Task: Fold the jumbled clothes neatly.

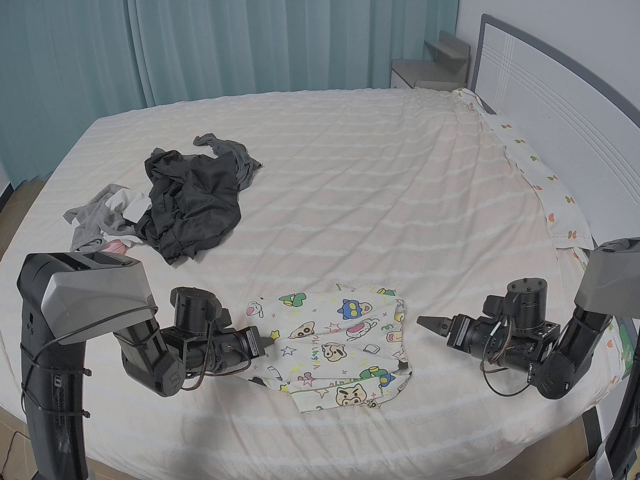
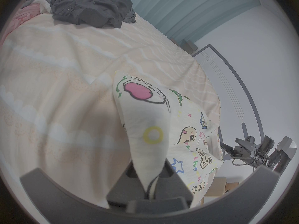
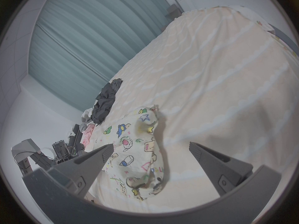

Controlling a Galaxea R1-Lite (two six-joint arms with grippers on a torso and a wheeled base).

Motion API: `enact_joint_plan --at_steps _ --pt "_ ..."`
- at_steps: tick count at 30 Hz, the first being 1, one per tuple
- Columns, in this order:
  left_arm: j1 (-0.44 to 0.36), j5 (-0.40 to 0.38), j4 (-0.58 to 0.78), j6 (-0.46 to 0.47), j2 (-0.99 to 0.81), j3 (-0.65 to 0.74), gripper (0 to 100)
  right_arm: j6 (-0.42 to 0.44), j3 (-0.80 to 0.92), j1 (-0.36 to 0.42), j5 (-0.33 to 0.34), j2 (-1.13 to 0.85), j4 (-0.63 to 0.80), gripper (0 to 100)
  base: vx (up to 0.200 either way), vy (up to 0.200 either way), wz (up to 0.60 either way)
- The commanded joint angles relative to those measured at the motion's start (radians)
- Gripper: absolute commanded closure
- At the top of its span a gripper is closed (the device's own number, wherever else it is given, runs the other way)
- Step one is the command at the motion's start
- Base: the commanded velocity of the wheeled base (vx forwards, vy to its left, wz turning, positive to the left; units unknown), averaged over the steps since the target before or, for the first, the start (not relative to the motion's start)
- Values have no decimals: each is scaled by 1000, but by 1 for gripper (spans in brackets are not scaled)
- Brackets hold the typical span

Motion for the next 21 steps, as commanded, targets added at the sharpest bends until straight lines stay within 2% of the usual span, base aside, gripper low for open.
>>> enact_joint_plan --at_steps 1,6,12,14,15,16,21 --pt "22 0 -2 -2 -29 12 100 3 49 -34 -1 -56 -11 0 0 0 0" --pt "29 5 -2 -6 -73 43 100 6 61 -47 -1 -53 -12 0 0 0 0" --pt "114 0 1 -3 -135 67 100 6 66 -49 1 -51 -12 0 0 0 0" --pt "171 -1 -5 -2 -147 81 100 6 66 -49 1 -47 -12 0 0 0 0" --pt "171 -1 -5 -2 -147 81 100 6 66 -49 1 -47 -12 0 0 0 0" --pt "224 -3 -7 -2 -150 89 100 6 67 -49 1 -47 -12 0 0 0 0" --pt "345 -35 -34 0 -179 156 100 6 69 -49 -1 -47 -12 0 0 0 0"
